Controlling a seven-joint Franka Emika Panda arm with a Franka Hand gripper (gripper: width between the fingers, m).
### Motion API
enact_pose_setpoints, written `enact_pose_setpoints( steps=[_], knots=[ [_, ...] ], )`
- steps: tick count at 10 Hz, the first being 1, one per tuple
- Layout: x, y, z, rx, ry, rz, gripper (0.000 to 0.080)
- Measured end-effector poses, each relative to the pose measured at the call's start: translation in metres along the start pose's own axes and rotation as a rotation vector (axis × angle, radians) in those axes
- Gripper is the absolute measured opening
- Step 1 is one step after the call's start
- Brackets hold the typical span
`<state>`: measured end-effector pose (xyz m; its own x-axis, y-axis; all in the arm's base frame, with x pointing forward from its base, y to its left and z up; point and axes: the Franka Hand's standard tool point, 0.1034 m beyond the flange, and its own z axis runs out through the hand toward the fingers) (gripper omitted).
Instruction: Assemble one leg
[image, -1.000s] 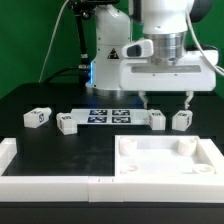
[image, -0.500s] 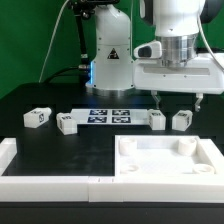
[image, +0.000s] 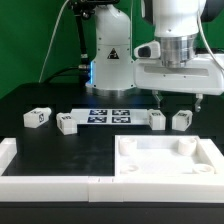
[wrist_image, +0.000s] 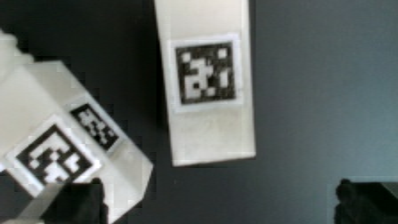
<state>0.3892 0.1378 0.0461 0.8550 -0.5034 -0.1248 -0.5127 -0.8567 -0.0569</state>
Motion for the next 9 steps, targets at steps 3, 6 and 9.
enact_pose_setpoints(
  steps=[3, 6, 9],
  knots=[
    [0.0008, 0.011, -0.0023, -0.031, -0.239, -0.06, 0.0649],
    [0.0006, 0.0121, -0.0071, -0.059, -0.489, -0.065, 0.0649],
    [-0.0005, 0.0098, -0.0073, -0.094, -0.732, -0.051, 0.0649]
  ],
)
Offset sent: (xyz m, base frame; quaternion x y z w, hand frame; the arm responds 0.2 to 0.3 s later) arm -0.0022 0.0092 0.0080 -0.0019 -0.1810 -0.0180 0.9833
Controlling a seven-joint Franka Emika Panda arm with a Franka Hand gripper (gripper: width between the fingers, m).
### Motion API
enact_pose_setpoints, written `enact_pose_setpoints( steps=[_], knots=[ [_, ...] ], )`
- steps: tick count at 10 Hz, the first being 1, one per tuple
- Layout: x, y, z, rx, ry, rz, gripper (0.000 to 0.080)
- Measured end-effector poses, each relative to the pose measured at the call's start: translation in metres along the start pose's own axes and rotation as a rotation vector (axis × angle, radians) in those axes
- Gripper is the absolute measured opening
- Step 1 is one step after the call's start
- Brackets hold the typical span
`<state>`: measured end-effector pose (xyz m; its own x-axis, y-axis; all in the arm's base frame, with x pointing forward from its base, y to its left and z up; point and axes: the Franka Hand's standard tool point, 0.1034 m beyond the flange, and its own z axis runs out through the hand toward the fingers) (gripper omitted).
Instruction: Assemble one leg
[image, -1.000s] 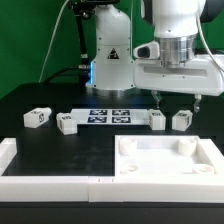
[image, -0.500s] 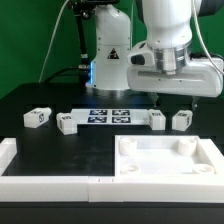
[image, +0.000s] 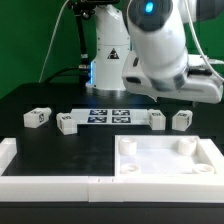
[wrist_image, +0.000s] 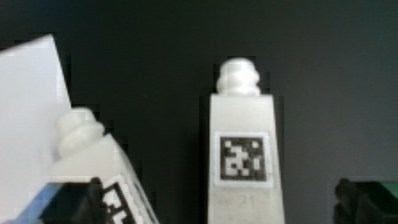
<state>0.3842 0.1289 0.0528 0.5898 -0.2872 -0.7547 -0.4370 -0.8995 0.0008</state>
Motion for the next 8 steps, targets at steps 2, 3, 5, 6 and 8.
enact_pose_setpoints(
  steps=[2, 3, 5, 6, 8],
  knots=[
    [0.007, -0.004, 0.003, -0.004, -0.041, 0.003, 0.0649],
    [0.008, -0.008, 0.008, -0.009, -0.033, 0.004, 0.0649],
    [0.011, -0.015, 0.02, -0.023, -0.02, -0.007, 0.0649],
    [0.011, -0.018, 0.025, -0.031, -0.017, -0.013, 0.0649],
    [0.01, -0.021, 0.033, -0.045, -0.024, -0.019, 0.0649]
  ],
)
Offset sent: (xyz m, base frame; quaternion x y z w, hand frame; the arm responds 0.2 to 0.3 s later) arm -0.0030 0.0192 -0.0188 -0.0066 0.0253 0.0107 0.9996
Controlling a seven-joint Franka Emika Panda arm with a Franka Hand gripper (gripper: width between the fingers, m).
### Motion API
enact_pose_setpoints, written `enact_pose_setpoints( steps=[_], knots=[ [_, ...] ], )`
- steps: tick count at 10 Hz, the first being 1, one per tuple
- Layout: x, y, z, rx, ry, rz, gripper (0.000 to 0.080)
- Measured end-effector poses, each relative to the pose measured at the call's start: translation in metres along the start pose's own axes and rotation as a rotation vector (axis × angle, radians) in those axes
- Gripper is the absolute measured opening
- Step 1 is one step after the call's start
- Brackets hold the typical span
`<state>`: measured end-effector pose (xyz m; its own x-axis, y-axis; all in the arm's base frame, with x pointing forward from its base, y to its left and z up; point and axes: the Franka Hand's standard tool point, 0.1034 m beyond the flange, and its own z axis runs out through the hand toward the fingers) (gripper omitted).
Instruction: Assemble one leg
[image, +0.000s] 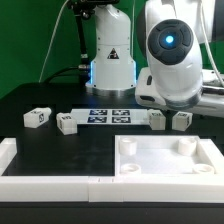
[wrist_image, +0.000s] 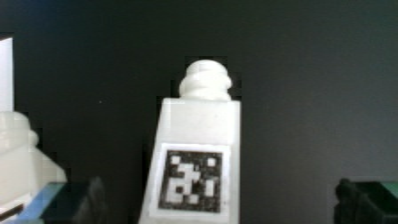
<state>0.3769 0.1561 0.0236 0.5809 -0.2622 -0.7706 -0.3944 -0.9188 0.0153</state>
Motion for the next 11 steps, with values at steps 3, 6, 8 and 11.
enact_pose_setpoints(
  steps=[3, 6, 8, 11],
  knots=[
    [0.001, 0.004, 0.003, -0.001, -0.003, 0.0, 0.0649],
    [0.0, 0.006, 0.007, -0.006, -0.009, 0.005, 0.0649],
    [0.003, 0.006, 0.011, -0.004, -0.004, 0.006, 0.0635],
    [0.005, 0.007, 0.014, -0.005, -0.007, 0.009, 0.0285]
  ],
)
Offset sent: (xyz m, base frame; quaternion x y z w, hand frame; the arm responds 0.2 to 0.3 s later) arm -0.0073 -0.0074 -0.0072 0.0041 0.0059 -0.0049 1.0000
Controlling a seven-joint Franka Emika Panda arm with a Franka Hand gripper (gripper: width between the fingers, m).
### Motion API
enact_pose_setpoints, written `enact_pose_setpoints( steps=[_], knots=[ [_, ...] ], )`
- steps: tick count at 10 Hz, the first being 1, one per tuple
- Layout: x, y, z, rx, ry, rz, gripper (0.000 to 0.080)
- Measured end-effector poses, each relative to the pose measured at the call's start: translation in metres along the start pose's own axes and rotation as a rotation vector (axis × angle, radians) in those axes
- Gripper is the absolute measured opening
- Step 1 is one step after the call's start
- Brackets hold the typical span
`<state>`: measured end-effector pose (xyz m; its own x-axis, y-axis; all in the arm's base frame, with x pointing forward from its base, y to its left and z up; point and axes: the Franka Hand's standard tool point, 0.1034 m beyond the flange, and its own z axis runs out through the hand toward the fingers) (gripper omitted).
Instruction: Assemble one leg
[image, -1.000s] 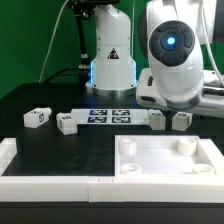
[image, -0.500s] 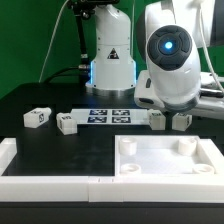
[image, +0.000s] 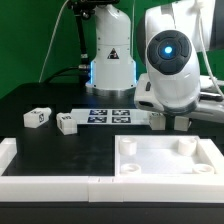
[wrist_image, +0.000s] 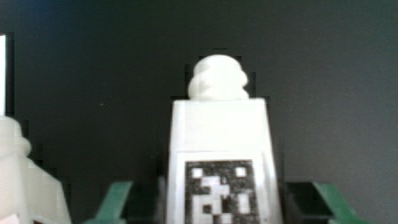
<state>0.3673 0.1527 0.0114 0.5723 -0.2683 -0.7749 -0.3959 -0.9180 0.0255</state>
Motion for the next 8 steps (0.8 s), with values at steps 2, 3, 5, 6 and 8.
enact_pose_setpoints(
  steps=[2, 3, 5, 6, 8],
  knots=[
    [0.0001, 0.0001, -0.0001, 0.0, 0.0, 0.0, 0.0288],
    [0.0001, 0.0001, -0.0001, 0.0, 0.0, 0.0, 0.0288],
    [0.0001, 0.0001, -0.0001, 0.0, 0.0, 0.0, 0.0288],
    [0.0001, 0.0001, -0.0001, 0.0, 0.0, 0.0, 0.0288],
    [-0.004, 0.0004, -0.0095, 0.003, -0.007, -0.003, 0.029]
  ],
)
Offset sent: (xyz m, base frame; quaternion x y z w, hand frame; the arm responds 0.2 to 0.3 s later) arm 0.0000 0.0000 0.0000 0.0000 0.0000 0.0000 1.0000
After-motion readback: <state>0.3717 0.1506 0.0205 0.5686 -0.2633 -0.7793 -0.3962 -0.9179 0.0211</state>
